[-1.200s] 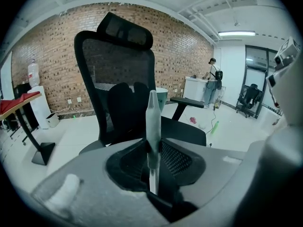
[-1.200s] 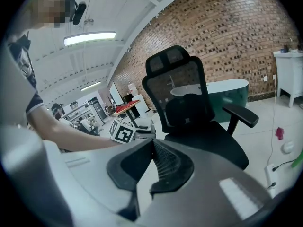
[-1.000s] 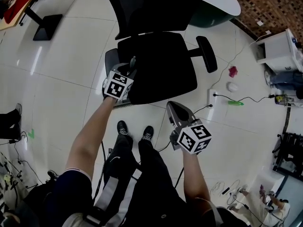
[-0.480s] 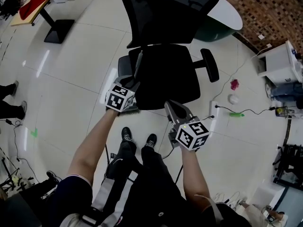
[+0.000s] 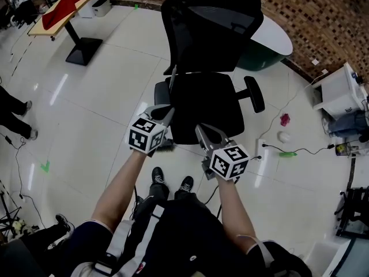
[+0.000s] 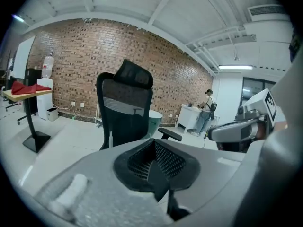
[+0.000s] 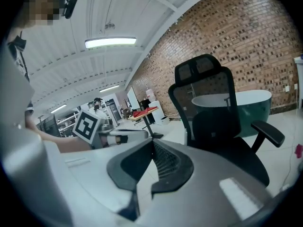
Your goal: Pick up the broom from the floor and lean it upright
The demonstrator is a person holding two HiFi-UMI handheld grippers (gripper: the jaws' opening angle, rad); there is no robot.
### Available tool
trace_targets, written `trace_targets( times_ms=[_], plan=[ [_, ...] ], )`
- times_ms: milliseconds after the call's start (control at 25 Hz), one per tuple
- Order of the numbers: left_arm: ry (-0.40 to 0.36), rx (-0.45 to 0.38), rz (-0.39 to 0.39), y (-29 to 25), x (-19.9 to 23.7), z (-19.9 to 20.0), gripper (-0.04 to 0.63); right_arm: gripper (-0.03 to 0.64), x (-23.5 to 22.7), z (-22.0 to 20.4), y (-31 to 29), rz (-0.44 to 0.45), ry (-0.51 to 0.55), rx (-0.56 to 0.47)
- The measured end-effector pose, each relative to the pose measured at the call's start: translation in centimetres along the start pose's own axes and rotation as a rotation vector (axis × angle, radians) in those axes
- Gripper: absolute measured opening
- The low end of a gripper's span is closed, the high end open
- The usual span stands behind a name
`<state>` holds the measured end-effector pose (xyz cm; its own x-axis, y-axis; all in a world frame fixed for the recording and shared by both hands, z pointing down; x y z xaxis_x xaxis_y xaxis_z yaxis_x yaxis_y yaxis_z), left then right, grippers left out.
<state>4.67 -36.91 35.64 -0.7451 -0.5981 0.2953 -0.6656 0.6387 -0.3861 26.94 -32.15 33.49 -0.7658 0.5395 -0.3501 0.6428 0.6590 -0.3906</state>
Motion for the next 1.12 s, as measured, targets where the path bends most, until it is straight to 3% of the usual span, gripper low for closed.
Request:
trace_targets(
  times_ms=[440, 800, 1120],
  plan=[
    [0.028, -0.08, -0.039, 4.2, -5.3, 1.8, 0.002, 0.003, 2.7, 2.7, -0.7, 0.057, 0.083, -0.059],
    [0.014, -0.14, -0.028, 6.2, -5.5, 3.1, 0.002, 0.003, 4.3, 4.6, -1.2, 0.105, 0.122, -0.106],
    [0.006, -0.142, -0.015, 6.8, -5.1, 3.5, 0.002, 0.003, 4.7, 5.3, -1.3, 0.107, 0.144, -0.11]
  ],
)
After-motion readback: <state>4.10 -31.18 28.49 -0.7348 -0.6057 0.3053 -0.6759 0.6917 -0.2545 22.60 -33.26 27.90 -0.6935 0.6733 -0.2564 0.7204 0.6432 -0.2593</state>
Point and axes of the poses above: the fingertips, and each gripper's own axes: y backward along the fingers, x to its left, z out of its top, the point moved 10 cm from there along y, backward along the fingers, and after that the axes turned 5 degrees about -z, right-handed, at the moved point
